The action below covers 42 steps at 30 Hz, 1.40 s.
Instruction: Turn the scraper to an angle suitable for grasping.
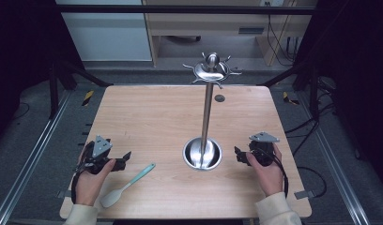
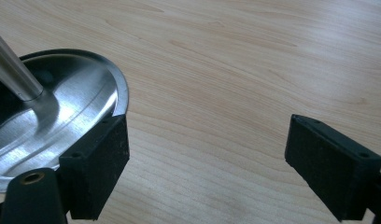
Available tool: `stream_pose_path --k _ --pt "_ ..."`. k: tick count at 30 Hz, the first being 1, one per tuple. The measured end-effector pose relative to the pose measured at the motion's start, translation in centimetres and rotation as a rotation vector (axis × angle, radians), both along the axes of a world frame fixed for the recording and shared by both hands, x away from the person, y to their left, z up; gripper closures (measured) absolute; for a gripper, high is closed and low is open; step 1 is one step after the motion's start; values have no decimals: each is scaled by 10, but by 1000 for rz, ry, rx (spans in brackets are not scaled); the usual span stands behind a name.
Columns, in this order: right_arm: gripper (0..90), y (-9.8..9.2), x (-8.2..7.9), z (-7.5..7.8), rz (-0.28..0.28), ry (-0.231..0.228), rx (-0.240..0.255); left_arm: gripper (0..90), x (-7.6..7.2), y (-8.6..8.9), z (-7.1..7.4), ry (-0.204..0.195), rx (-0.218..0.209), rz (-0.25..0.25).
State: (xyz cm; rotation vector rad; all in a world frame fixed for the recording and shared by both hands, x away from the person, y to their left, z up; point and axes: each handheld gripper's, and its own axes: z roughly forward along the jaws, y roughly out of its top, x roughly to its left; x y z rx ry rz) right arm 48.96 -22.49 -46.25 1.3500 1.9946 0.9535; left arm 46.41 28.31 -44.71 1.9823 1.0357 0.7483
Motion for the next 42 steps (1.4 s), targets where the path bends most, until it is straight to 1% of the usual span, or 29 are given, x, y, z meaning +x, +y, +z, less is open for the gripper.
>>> stream_pose_path --k 1,4,5,6,10,12,13,14,15,16,17,18,19,20,22,23,25,26,28,29,31,32,33,34,35,38,40,41,42 --pt "139 -1 0 0 -1 -1 -1 76 0 -2 0 6 -5 1" --pt "140 -2 0 -1 -5 -2 3 83 1 -7 -1 17 6 -4" --pt "143 -3 -1 -1 -3 -1 3 123 1 -10 0 19 22 0" --pt "146 -3 -1 -2 -3 0 0 156 1 -16 0 11 60 10" --pt "147 -4 -1 -2 -4 0 10 144 0 -23 -1 2 57 -1" --pt "147 -3 -1 -1 -8 2 14 146 -1 -27 -2 6 76 -12" --pt "149 -2 -1 -1 -4 1 16 202 -2 -29 -3 13 85 -14" --pt "149 -2 -1 -1 -4 1 16 202 -2 -29 -4 16 91 -19" --pt "149 -1 0 -1 -4 1 10 255 -3 -30 -5 21 96 -25" --pt "149 -1 0 -1 -4 1 10 255 -3 -31 -5 22 96 -29" --pt "149 -1 0 -1 1 -1 4 282 -3 -31 -5 25 98 -35" --pt "150 -1 0 -1 -1 1 -3 345 -3 -32 -5 30 104 -41" --pt "150 -1 0 -1 -1 1 -3 345 -2 -32 -5 37 107 -51" --pt "151 -1 0 -1 0 2 -6 393 -3 -32 -5 49 117 -65" --pt "154 -1 0 -2 -6 6 -4 540 -3 -32 -7 67 129 -72" --pt "154 -1 0 -2 -6 6 -4 540 -3 -32 -8 82 138 -85" --pt "156 -1 2 -2 -7 9 -9 634 -1 -33 -11 122 157 -117" --pt "156 -2 2 -2 -10 8 -9 690 0 -34 -13 133 167 -124" --pt "157 -1 1 -2 -3 7 -12 778 1 -36 -18 162 158 -134" --pt "157 -1 1 -2 -3 7 -12 778 2 -37 -19 177 161 -143" --pt "158 1 0 -1 2 8 -8 823 3 -38 -22 201 182 -166" --pt "160 2 0 -1 7 10 -14 858 5 -37 -23 219 175 -173" --pt "161 2 0 -2 12 8 -17 876 5 -37 -23 219 175 -173" --pt "161 1 0 -2 10 9 -14 892 6 -37 -25 236 152 -178" --pt "161 1 0 -2 10 9 -14 900 6 -37 -25 236 152 -178" --pt "162 1 1 -2 5 11 -14 900 6 -41 -26 255 134 -207" --pt "164 1 1 -3 3 13 -24 900 5 -46 -26 254 145 -221" --pt "171 2 1 -2 -3 9 -23 900 4 -52 -27 250 165 -239" --pt "171 2 1 -2 -3 9 -23 900 4 -52 -27 250 165 -239"
